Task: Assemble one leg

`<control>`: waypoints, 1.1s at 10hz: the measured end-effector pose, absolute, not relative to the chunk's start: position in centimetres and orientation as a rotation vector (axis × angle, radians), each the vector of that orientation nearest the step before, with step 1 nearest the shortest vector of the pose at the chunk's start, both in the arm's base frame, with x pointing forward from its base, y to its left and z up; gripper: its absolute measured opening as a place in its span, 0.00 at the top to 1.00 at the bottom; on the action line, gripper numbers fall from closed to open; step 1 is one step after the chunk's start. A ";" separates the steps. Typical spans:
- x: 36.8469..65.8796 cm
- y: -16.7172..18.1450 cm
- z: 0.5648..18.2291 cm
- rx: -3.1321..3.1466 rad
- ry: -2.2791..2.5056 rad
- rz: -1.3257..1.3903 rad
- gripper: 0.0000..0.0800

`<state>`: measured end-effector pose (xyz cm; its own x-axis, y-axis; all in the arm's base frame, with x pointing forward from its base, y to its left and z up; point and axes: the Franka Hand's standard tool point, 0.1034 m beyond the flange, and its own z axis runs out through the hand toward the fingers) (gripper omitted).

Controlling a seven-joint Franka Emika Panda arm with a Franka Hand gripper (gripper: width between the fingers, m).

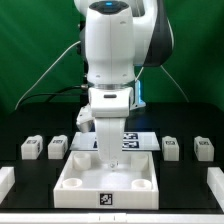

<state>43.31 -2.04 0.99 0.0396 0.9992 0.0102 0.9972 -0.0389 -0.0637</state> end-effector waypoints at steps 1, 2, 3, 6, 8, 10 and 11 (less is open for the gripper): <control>43.3 -2.0 1.0 -2.226 -2.140 0.057 0.47; 43.3 -2.1 1.0 -2.226 -2.139 0.058 0.47; 43.3 -2.1 0.9 -2.226 -2.139 0.058 0.72; 43.5 -2.1 1.1 -2.232 -2.144 0.046 0.92; 43.5 -2.1 1.1 -2.233 -2.144 0.045 0.92; 43.5 -2.1 1.1 -2.233 -2.144 0.044 0.92; 43.6 -2.1 1.1 -2.233 -2.145 0.044 0.92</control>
Offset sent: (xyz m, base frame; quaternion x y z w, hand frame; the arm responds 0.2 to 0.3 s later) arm 0.0000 0.0000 0.0000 0.0000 0.0000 0.0000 1.0000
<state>43.56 -2.08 1.07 0.0406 0.9991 0.0108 0.9978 -0.0400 -0.0525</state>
